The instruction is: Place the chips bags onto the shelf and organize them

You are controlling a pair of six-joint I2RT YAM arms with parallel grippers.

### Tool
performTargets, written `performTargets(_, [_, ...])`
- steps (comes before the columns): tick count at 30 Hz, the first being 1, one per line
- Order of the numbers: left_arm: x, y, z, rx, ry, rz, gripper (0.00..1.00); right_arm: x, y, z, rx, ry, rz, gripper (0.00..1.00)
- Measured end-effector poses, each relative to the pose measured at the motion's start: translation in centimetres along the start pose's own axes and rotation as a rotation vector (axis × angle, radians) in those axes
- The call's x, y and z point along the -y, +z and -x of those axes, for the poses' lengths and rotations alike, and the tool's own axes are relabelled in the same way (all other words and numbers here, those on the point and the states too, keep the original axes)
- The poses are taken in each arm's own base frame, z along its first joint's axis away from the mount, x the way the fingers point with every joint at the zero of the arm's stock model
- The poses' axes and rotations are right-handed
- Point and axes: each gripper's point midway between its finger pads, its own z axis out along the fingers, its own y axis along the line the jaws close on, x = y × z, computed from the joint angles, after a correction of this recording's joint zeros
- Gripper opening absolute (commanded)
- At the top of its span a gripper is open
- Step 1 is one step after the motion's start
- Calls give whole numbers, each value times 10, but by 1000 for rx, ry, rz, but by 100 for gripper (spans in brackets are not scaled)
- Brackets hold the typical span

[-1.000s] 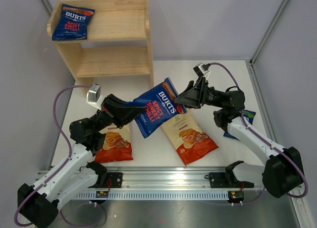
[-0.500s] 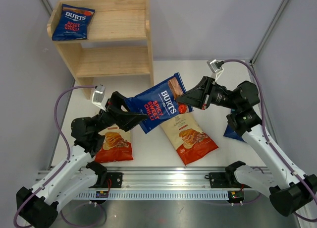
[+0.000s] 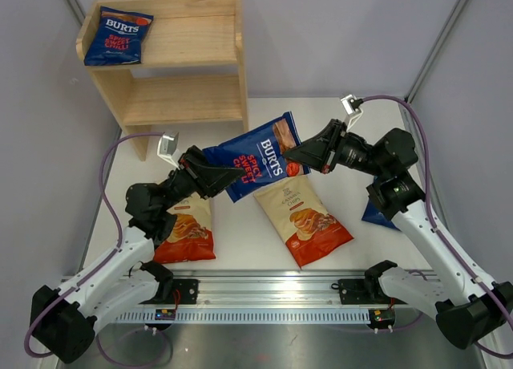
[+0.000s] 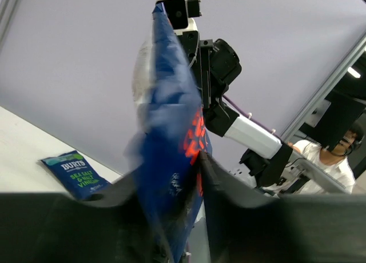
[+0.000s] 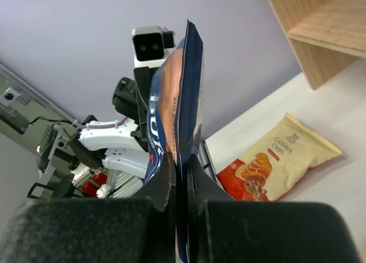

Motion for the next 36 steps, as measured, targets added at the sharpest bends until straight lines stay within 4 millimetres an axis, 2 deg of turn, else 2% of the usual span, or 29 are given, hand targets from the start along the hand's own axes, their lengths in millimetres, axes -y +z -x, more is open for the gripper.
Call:
performTargets(3, [-7, 1, -1, -6, -4, 32, 15, 13, -1, -3, -4, -14, -61, 3])
performTargets(6, [-16, 2, -3, -31, -2, 87, 11, 26, -3, -5, -19, -28, -136, 4])
performTargets(10, [-23, 3, -1, -61, 15, 163, 7, 29, -6, 0, -32, -71, -195, 4])
performTargets(12, [-22, 3, 0, -78, 26, 184, 6, 29, -7, 1, -39, -90, -206, 12])
performTargets(13, [-22, 2, 1, -89, 29, 200, 5, 29, -7, 2, -44, -98, -212, 19])
performTargets(14, [-23, 1, 1, -96, 30, 212, 5, 28, -6, 2, -45, -104, -214, 40])
performTargets(18, [-30, -6, 3, -92, 30, 266, 0, 36, -9, 5, -39, -126, -262, 55])
performTargets(22, [-30, -9, 13, -50, 42, 297, 0, 47, -15, 12, -21, -147, -347, 60])
performTargets(26, [-16, -8, 40, 31, 72, 323, 0, 57, -26, 19, 6, -175, -452, 64])
performTargets(32, [31, 3, 110, 182, 174, 339, 0, 59, -53, 28, 62, -224, -590, 65])
performTargets(36, [64, 7, 162, 296, 234, 394, 0, 59, -63, 31, 84, -238, -639, 65])
